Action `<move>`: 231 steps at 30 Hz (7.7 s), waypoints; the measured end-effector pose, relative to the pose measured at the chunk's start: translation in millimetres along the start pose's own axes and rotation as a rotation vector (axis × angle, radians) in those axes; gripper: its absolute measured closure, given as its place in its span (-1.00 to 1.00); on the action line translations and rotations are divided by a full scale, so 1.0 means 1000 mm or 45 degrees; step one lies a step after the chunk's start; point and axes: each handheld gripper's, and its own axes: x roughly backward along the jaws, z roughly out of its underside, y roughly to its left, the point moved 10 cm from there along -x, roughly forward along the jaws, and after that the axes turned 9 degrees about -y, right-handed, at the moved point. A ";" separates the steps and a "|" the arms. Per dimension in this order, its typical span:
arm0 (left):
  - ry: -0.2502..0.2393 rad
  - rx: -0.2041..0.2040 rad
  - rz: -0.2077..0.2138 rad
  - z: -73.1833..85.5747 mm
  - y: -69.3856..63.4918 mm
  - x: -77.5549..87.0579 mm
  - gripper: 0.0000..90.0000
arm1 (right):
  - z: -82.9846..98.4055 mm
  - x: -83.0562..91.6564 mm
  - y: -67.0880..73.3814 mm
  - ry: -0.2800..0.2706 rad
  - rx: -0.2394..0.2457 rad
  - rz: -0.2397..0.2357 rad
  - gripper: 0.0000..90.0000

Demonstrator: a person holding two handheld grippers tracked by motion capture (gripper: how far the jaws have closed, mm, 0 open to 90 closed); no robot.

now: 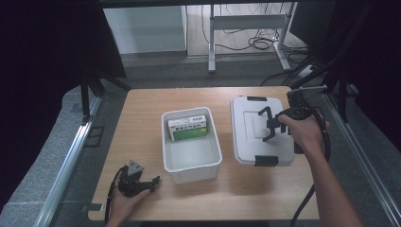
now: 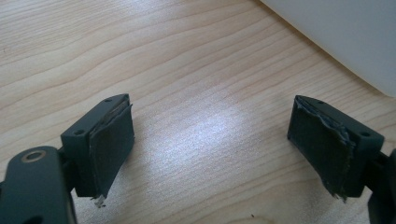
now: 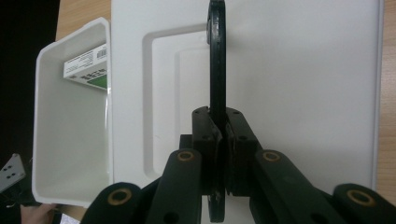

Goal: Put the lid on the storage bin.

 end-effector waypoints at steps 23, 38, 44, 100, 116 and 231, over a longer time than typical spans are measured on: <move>0.003 -0.002 0.002 0.001 0.000 0.001 -0.68 | -0.003 0.025 0.064 -0.037 0.080 -0.121 0.88; 0.002 -0.002 0.002 0.001 0.000 0.001 -0.68 | 0.007 0.011 0.113 0.013 0.144 -0.195 0.88; 0.000 -0.002 0.002 0.000 0.000 0.000 -0.68 | 0.011 0.003 0.128 0.032 0.162 -0.209 0.88; 0.001 -0.005 0.003 0.000 0.000 0.000 -0.68 | 0.038 -0.077 0.191 0.167 0.137 -0.187 0.88; 0.001 -0.005 0.004 0.000 0.000 0.000 -0.69 | 0.044 -0.101 0.197 0.209 0.092 -0.141 0.88; 0.001 -0.008 0.009 0.000 0.000 0.000 -0.69 | 0.056 -0.031 0.066 -0.268 0.285 -0.355 -0.13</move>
